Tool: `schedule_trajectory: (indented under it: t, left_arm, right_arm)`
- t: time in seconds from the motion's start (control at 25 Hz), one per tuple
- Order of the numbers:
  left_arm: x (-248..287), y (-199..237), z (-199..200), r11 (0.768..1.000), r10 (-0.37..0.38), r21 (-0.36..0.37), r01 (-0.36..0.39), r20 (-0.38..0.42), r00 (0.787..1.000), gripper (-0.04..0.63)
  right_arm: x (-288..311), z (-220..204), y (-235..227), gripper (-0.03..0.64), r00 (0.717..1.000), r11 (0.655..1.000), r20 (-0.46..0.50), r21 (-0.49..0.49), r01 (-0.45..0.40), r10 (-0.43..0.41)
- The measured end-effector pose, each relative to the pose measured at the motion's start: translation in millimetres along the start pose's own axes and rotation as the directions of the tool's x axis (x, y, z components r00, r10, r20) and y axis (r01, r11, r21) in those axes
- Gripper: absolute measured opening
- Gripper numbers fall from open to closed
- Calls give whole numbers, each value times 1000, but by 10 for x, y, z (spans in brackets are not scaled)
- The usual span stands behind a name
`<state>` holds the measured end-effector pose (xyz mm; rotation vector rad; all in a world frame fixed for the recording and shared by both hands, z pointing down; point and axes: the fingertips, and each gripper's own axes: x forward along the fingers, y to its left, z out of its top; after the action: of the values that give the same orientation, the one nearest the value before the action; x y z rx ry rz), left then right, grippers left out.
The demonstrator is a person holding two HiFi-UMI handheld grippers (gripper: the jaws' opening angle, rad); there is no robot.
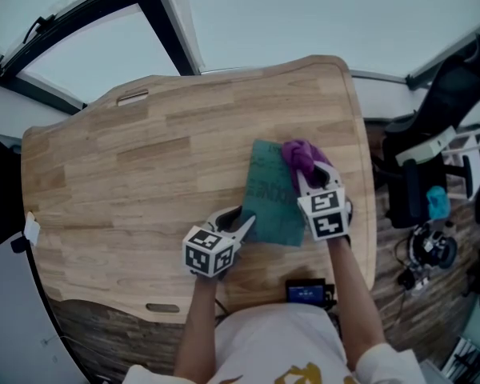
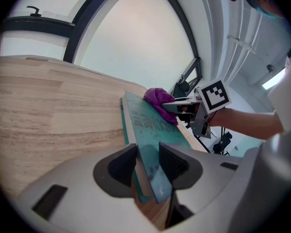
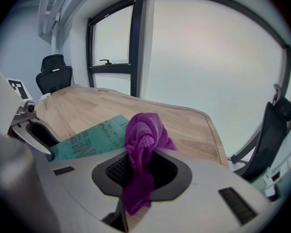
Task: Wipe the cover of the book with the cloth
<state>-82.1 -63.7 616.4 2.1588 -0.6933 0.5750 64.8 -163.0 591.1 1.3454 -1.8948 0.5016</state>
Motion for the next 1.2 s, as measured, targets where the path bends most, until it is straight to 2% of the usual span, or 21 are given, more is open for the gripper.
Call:
schedule_trajectory:
  t: [0.6, 1.2]
  left_arm:
    - [0, 11, 10, 1000, -8, -11, 8, -6, 1000, 150]
    - [-3, 5, 5, 1000, -7, -9, 6, -5, 1000, 150]
  right_arm:
    - [162, 224, 244, 74, 998, 997, 17, -49, -62, 63]
    - [311, 455, 594, 74, 984, 981, 41, -100, -166, 171]
